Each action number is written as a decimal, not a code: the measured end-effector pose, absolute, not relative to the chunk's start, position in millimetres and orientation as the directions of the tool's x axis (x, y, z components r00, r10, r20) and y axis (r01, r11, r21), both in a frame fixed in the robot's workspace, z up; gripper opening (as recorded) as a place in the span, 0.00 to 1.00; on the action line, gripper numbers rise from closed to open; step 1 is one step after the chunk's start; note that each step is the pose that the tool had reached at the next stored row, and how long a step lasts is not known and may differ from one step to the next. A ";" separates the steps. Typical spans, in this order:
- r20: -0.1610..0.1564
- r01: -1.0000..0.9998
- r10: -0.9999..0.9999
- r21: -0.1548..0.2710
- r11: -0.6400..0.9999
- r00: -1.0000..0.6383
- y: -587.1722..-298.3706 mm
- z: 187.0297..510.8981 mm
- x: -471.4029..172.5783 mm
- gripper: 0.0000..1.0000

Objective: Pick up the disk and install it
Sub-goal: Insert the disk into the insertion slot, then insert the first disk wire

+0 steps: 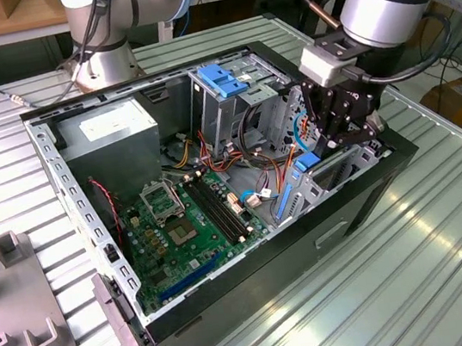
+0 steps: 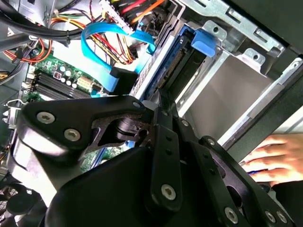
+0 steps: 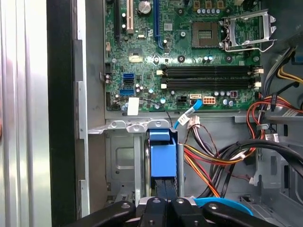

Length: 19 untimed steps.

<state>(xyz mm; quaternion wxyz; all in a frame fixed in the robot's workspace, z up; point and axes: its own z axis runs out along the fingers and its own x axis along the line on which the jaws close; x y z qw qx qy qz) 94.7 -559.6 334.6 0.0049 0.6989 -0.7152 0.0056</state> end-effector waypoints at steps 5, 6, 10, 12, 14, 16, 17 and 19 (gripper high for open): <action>0.014 -1.000 -1.000 -0.001 0.023 -0.023 -559.6 345.2 94.8 0.10; 0.014 -1.000 -1.000 -0.001 0.023 -0.023 -559.6 345.2 94.8 0.10; 0.014 -1.000 -1.000 -0.001 0.023 -0.023 -559.6 345.4 94.8 0.10; 0.014 -1.000 -1.000 -0.001 0.023 -0.023 -559.6 345.6 94.8 0.10; 0.014 -1.000 -1.000 -0.001 0.023 -0.023 -559.6 345.6 94.8 0.10; 0.014 -1.000 -1.000 -0.001 0.023 -0.023 -559.6 345.6 94.8 0.10; 0.014 -1.000 -1.000 -0.001 0.023 -0.023 -559.6 345.6 94.8 0.10; 0.014 -1.000 -1.000 -0.001 0.023 -0.023 -559.6 345.7 94.8 0.10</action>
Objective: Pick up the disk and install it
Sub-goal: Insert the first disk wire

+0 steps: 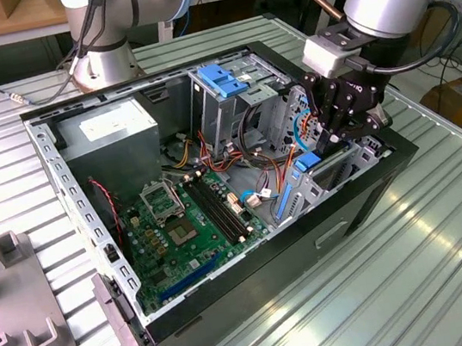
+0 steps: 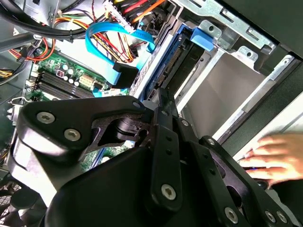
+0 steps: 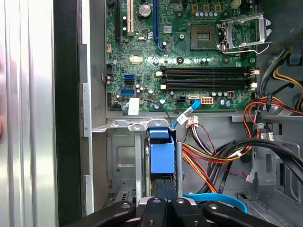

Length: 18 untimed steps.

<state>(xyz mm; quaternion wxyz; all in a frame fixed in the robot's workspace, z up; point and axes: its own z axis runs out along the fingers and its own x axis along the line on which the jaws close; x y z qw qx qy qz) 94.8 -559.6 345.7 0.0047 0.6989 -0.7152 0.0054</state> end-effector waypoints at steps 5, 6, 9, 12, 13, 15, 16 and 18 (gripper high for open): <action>0.015 -1.000 -1.000 -0.001 0.023 -0.023 -559.7 346.8 94.9 0.10; 0.014 -1.000 -1.000 -0.001 0.023 -0.023 -559.6 347.9 94.9 0.10; 0.014 -1.000 -1.000 -0.001 0.023 -0.023 -559.6 353.3 94.9 0.10; 0.014 -1.000 -1.000 -0.001 0.019 -0.019 -559.6 353.9 95.0 0.10; 0.014 -1.000 -1.000 -0.001 0.010 -0.010 -559.6 354.0 95.3 0.10; 0.014 -0.999 -0.999 -0.001 -0.041 0.041 -559.6 354.2 95.9 0.10; 0.014 -0.998 -0.998 -0.001 -0.063 0.063 -559.6 354.1 96.3 0.10; 0.014 -0.995 -0.995 -0.001 -0.100 0.100 -559.6 354.1 97.1 0.10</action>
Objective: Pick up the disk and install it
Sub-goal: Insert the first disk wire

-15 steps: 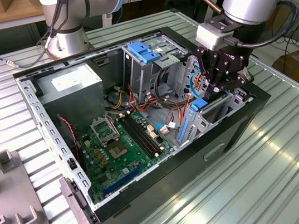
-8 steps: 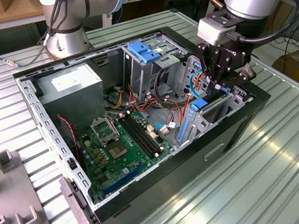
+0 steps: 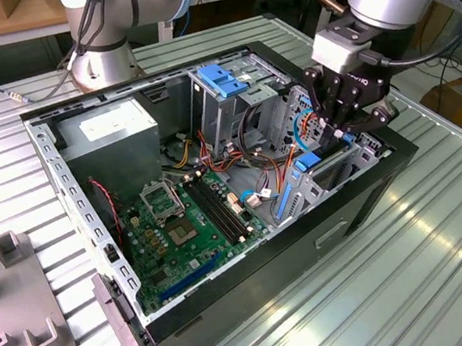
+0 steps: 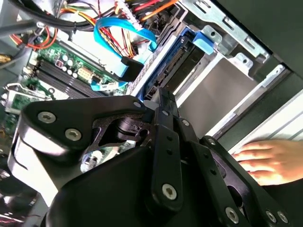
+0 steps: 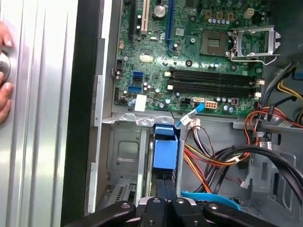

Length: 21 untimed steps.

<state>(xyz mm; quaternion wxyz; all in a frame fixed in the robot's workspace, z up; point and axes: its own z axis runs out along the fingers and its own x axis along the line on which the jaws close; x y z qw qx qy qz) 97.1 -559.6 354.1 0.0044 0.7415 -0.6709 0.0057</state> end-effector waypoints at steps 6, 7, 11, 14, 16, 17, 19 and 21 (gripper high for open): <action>0.014 -0.994 -0.994 -0.001 -0.106 0.106 -559.7 355.2 100.4 0.10; 0.014 -0.994 -0.994 -0.001 -0.106 0.106 -559.7 355.8 100.9 0.10; 0.014 -0.994 -0.994 -0.001 -0.106 0.106 -559.6 365.2 103.4 0.10; 0.014 -0.994 -0.994 -0.001 -0.106 0.106 -559.7 371.2 104.7 0.10; 0.014 -0.994 -0.994 -0.001 -0.106 0.106 -559.6 372.5 110.6 0.10; 0.014 -0.994 -0.994 -0.001 -0.106 0.106 -559.6 372.5 114.0 0.10; 0.014 -0.994 -0.994 -0.001 -0.106 0.106 -559.3 372.5 120.4 0.10; 0.014 -0.994 -0.994 -0.001 -0.111 0.111 -558.5 372.5 124.9 0.10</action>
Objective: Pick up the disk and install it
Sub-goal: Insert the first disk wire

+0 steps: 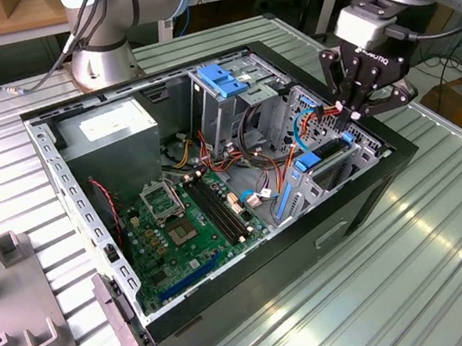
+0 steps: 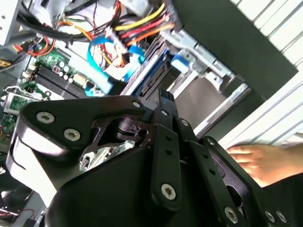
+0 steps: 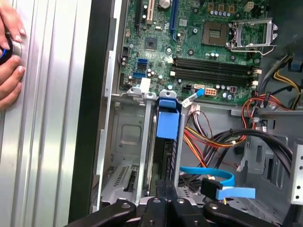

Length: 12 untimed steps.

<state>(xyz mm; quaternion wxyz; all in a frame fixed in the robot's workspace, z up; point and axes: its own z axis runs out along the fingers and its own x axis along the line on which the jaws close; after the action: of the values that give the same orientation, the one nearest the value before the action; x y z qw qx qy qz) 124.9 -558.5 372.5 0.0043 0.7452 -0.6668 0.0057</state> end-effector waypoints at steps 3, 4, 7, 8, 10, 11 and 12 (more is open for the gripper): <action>0.014 -0.989 -0.989 -0.001 -0.148 0.148 -558.5 372.5 127.1 0.10; 0.014 -0.985 -0.985 -0.001 -0.174 0.173 -558.5 372.4 127.1 0.10; 0.014 -0.973 -0.973 -0.001 -0.229 0.229 -558.5 372.3 127.5 0.10; 0.014 -0.968 -0.968 -0.001 -0.252 0.251 -558.6 372.3 129.2 0.10; 0.014 -0.965 -0.965 -0.001 -0.262 0.262 -558.4 372.4 133.5 0.10; 0.014 -0.963 -0.963 -0.001 -0.268 0.268 -558.2 372.3 136.7 0.10; 0.014 -0.962 -0.962 -0.001 -0.274 0.274 -557.9 372.4 139.7 0.10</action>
<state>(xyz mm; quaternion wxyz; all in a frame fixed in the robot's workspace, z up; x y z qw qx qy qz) 139.7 -557.9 372.4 0.0038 0.7980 -0.6027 0.0060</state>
